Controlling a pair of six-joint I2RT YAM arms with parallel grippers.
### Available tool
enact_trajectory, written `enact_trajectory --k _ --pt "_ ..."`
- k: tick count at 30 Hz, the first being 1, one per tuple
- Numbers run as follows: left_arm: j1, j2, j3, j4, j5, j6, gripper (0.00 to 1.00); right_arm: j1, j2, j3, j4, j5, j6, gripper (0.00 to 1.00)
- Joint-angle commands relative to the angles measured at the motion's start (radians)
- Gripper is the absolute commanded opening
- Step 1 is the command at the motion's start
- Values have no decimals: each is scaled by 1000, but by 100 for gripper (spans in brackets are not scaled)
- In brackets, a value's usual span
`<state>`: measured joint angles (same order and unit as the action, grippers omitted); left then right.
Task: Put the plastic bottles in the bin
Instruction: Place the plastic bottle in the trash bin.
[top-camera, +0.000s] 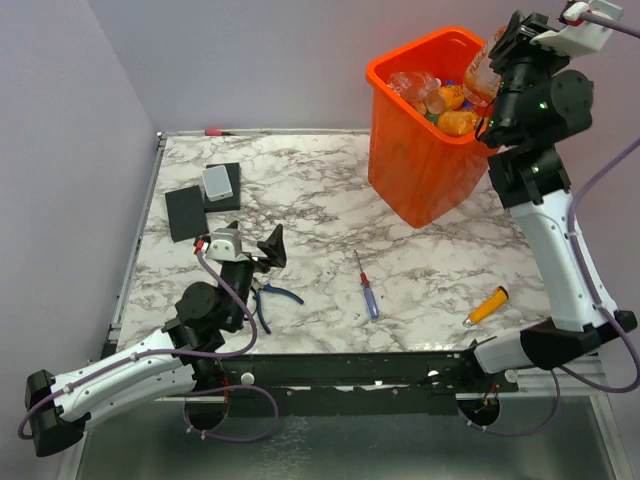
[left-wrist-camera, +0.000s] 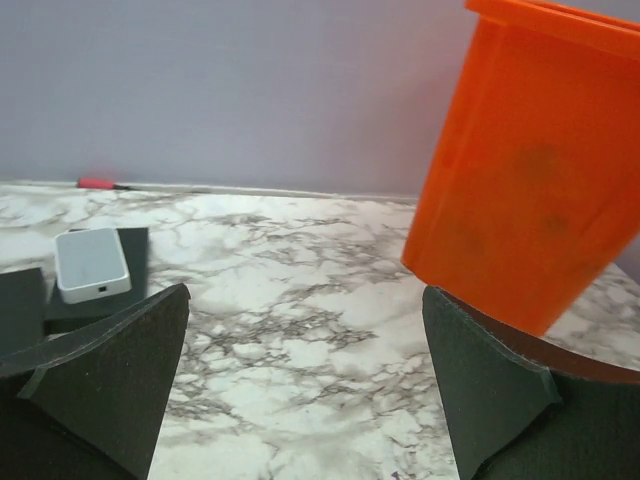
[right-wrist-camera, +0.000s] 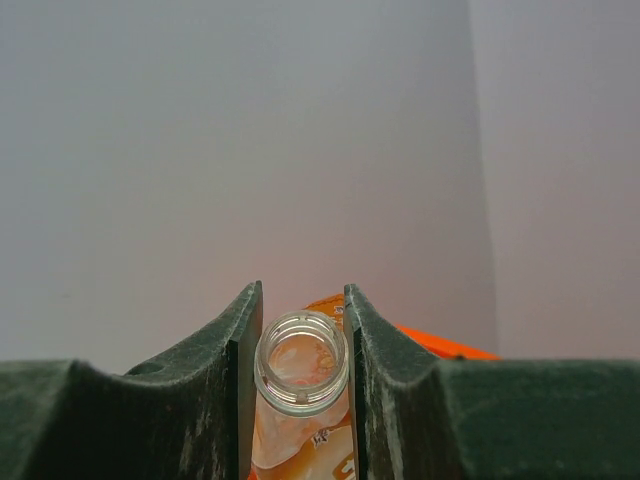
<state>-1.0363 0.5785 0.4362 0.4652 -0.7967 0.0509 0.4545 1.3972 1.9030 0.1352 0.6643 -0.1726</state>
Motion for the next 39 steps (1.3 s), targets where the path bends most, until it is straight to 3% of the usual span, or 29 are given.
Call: enact_trajectory --k 1,3,7,19,21,23,24,26,30,33,39 --pt "-2 -77 -30 0 -155 19 99 -141 76 -95 80 23 167 0" --pt "-3 -84 -33 -6 -152 15 99 -189 85 -181 177 0 245 0" --pt "-4 -72 -25 -22 -142 6 99 -262 143 -199 116 -113 401 0" --pt "-4 -2 2 -62 -78 9 99 -276 206 -216 0 -376 465 0" --pt "-4 7 1 -62 -72 8 99 -277 222 -187 -55 -443 478 13" --pt "-4 16 2 -64 -70 7 99 -277 226 -167 -81 -489 495 39" --pt "-4 21 2 -65 -70 8 99 -277 227 -160 -90 -501 506 44" --pt "-4 28 5 -69 -67 7 99 -277 227 -143 -107 -519 516 47" --pt "-4 31 7 -74 -60 5 99 -277 224 -113 -132 -528 522 46" --pt "-4 33 6 -74 -57 2 99 -278 222 -94 -167 -535 520 27" --pt "-4 37 7 -78 -51 -1 99 -279 215 -101 -203 -522 494 10"
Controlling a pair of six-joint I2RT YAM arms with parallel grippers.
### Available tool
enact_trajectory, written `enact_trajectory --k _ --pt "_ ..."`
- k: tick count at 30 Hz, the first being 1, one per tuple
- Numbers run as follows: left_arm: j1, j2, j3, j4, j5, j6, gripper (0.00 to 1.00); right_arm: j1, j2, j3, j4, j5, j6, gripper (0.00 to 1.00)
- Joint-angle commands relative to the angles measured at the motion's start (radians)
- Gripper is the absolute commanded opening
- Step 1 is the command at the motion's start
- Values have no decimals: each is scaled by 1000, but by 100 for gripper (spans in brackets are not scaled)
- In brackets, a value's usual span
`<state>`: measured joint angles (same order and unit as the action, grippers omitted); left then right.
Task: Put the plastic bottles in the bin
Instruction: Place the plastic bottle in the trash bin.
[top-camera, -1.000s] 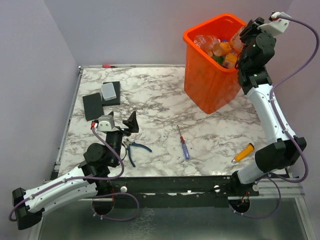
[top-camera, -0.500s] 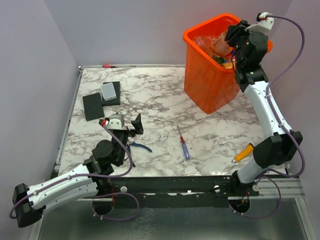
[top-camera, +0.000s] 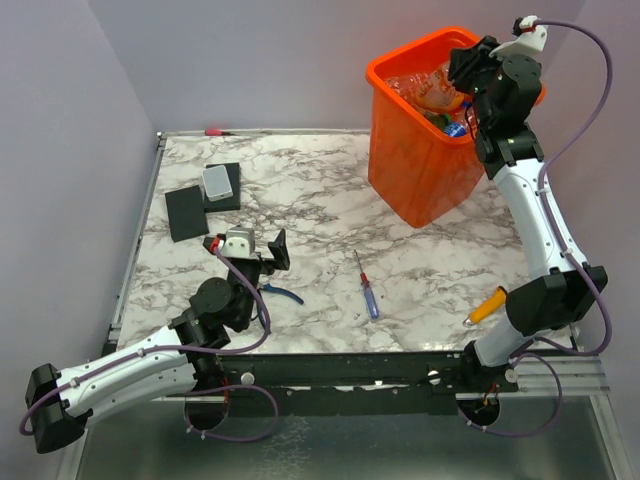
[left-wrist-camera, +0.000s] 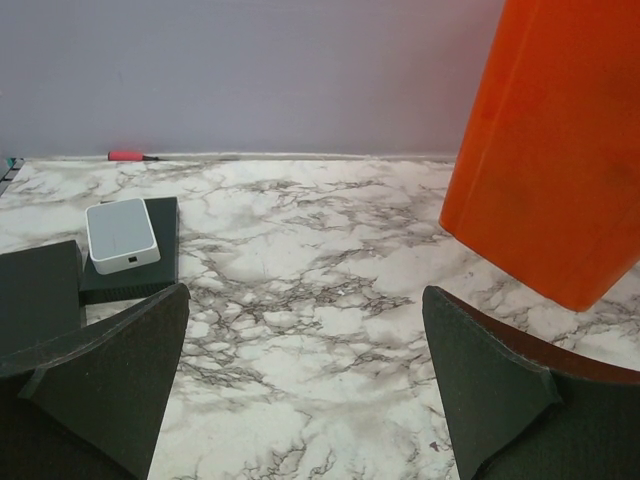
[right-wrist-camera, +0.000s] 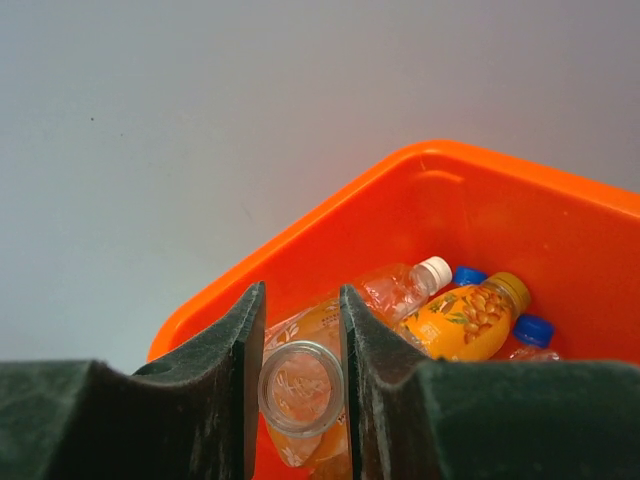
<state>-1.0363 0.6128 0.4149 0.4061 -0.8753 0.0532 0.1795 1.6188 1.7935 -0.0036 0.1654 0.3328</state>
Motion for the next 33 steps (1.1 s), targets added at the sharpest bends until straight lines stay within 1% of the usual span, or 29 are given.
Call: enact_trajectory --k 1,3,4,6,8,9,10,15,18,20,21,23,25,27,30,33 --pt "-5 3 28 -19 27 -6 99 -3 -10 3 -67 -13 -15 7" --pt "-4 5 28 -20 29 -7 99 -9 -17 -1 -78 4 -2 1" --pt "-5 6 28 -20 29 -7 99 -22 -23 -4 -81 -14 24 0" --pt "-5 7 28 -20 30 -7 99 -63 -46 -21 -58 -103 116 0" --pt "-4 10 30 -20 30 -7 99 -88 -77 -52 10 -174 201 0" --pt "-4 10 30 -21 30 -7 99 -92 -81 -50 48 -211 227 0" --pt "-5 9 30 -21 31 -7 99 -93 -77 -35 51 -234 251 0" --pt "-4 5 32 -22 29 -6 99 -103 -44 20 55 -274 336 0" --pt "-5 -5 30 -25 27 -6 99 -144 -51 -34 93 -282 414 0" --pt "-5 -10 29 -24 25 -6 99 -167 -89 -96 157 -243 425 0" --pt "-5 -11 28 -25 24 -5 99 -173 -104 -101 158 -222 412 0" --pt "-7 -11 30 -24 27 -6 99 -173 -104 -57 102 -153 327 0" --pt "-7 -5 32 -24 33 -9 99 -184 -87 6 -3 -54 237 0" --pt "-7 1 34 -24 39 -13 99 -187 -83 21 -60 39 179 0" --pt "-7 7 37 -26 42 -18 99 -187 -87 7 -86 157 114 0" --pt "-7 8 39 -32 44 -24 99 -187 -105 -49 -43 264 85 0"
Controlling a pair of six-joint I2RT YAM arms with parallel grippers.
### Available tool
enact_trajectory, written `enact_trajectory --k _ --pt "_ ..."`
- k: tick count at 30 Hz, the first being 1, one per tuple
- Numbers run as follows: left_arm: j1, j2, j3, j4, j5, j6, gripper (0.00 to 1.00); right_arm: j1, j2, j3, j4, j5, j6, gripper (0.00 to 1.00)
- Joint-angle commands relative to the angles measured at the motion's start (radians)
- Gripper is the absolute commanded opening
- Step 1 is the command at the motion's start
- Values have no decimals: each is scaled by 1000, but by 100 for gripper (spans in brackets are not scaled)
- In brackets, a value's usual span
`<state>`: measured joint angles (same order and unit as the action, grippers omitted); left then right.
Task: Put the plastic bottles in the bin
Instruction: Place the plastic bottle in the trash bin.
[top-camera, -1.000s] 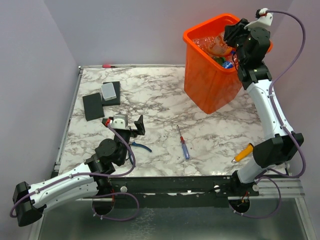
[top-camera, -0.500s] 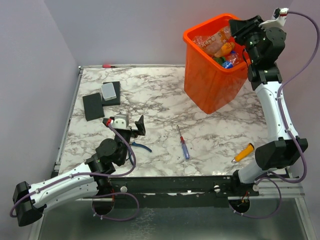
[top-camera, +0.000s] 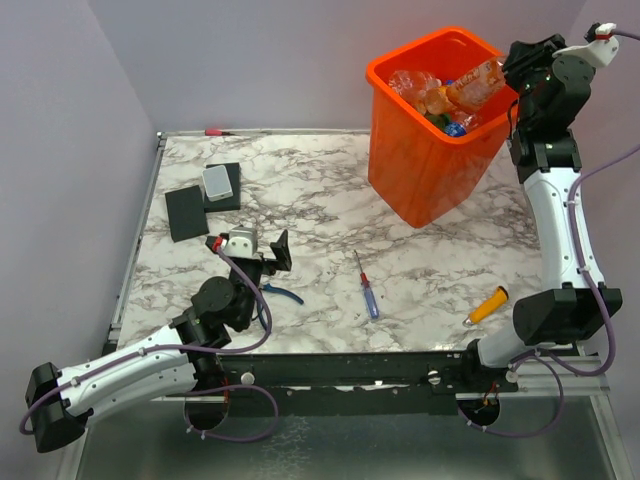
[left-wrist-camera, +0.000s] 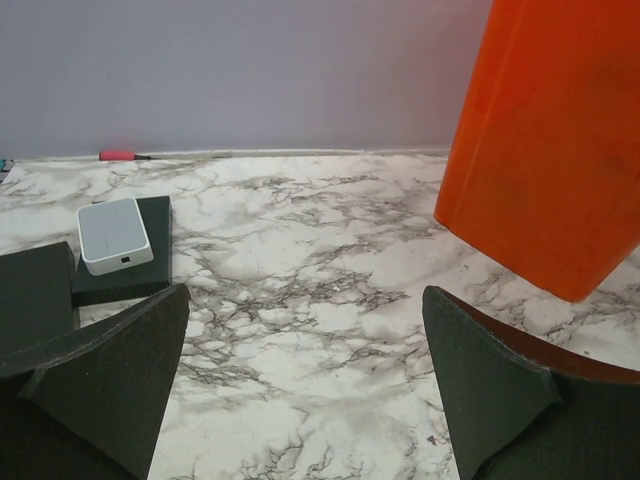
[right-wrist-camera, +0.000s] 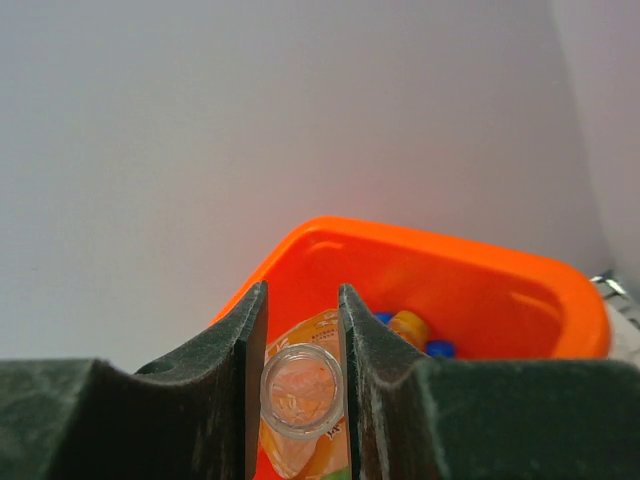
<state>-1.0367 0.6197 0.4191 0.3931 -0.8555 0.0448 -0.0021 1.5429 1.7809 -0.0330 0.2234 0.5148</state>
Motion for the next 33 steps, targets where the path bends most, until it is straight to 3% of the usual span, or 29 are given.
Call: enact_trajectory --k 1,5,13,16,17,21,22,26,33 --pt "-7 1 35 -22 24 -18 99 -8 -30 -51 9 209 -112 0" --pt "-7 1 35 -23 27 -20 99 -10 65 76 -115 88 -99 0" --pt "-7 2 38 -32 32 -26 99 -9 213 201 -257 -372 112 0" --pt "-6 8 40 -33 36 -29 99 -7 229 212 -280 -437 132 0" --pt "-7 11 41 -34 39 -31 99 -7 220 204 -279 -434 130 3" --pt "-7 12 42 -36 45 -35 99 -7 157 175 -295 -378 109 55" --pt "-7 12 43 -36 47 -35 99 -7 140 171 -300 -366 98 61" --pt "-8 19 44 -35 55 -41 99 -6 67 150 -304 -340 69 71" --pt "-6 23 44 -39 65 -42 99 -1 -59 78 -321 -300 24 75"
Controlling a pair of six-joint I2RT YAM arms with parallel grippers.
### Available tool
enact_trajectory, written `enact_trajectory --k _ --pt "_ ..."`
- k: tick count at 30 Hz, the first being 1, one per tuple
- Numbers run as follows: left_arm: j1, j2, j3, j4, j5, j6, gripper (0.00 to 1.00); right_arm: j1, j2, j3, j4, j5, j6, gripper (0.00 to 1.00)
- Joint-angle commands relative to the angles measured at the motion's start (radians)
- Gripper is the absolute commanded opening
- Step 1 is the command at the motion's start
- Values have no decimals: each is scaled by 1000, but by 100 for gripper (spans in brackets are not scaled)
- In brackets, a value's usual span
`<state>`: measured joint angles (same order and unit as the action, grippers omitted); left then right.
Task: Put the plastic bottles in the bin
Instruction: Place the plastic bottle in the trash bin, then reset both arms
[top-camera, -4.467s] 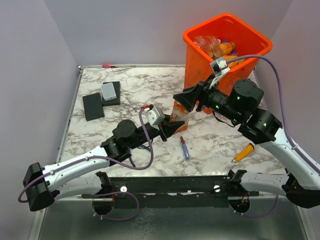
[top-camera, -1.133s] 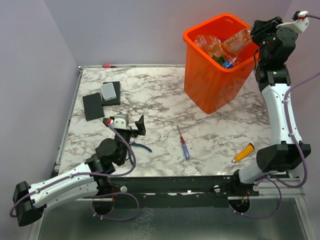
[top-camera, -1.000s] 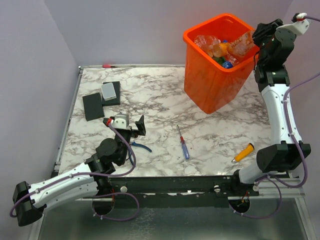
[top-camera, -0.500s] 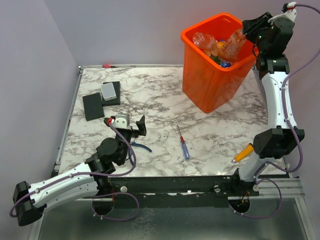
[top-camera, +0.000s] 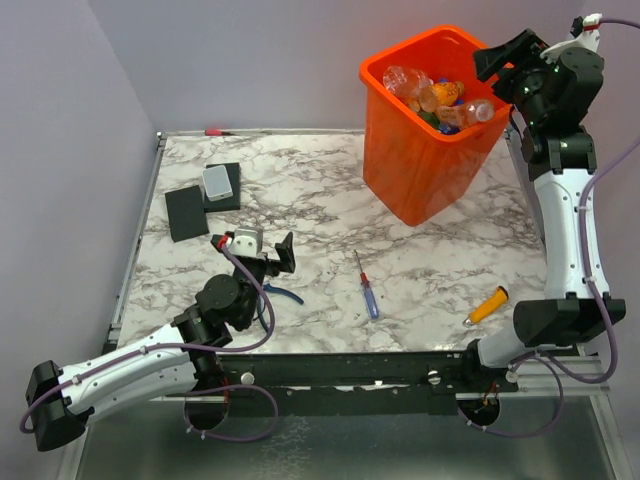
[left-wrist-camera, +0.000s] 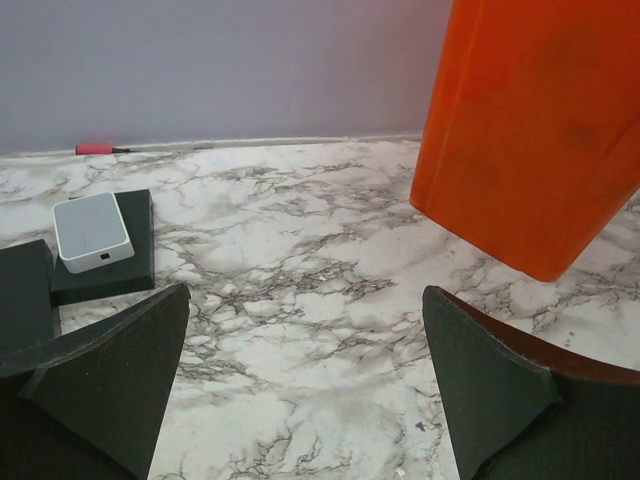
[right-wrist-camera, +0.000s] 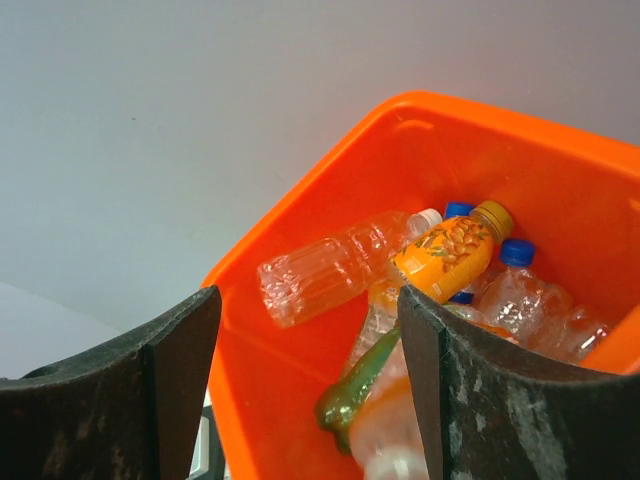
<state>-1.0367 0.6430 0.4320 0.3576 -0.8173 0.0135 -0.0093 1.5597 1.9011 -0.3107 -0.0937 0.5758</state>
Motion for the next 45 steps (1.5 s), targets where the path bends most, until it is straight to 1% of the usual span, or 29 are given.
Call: enact_trajectory --k 1,7,10,15,24,26,27,31,33,36,39,41,45 --pt "-6 -1 31 -5 28 -9 99 6 -95 -62 -44 18 -40 75" --pt "-8 -3 32 -9 35 -42 99 9 -190 -205 -77 12 -42 75" --pt "-8 -1 31 -9 42 -49 99 9 -220 -254 -100 -10 -80 71" --pt "-8 14 36 -12 61 -58 99 47 -173 -237 -160 -113 -125 64" --pt "-9 4 34 -20 48 -54 99 91 -22 -114 -190 -152 -132 41" --pt "-10 9 34 -20 47 -51 99 94 -7 -104 -181 -184 -124 40" --pt "-11 12 34 -20 47 -50 99 94 -7 -102 -168 -197 -120 41" --pt "-13 18 34 -20 44 -45 99 94 -58 -104 -71 -226 -94 61" --pt "-13 22 36 -20 42 -42 99 93 -105 -116 -7 -230 -72 65" --pt "-13 24 36 -22 34 -38 99 94 -185 -128 52 -235 -56 67" --pt "-14 22 37 -25 26 -35 99 94 -290 -187 86 -237 -64 68" --pt "-14 23 37 -24 22 -32 99 94 -381 -267 93 -220 -83 69" --pt "-16 27 36 -25 13 -28 99 94 -586 -473 86 -131 -130 70"
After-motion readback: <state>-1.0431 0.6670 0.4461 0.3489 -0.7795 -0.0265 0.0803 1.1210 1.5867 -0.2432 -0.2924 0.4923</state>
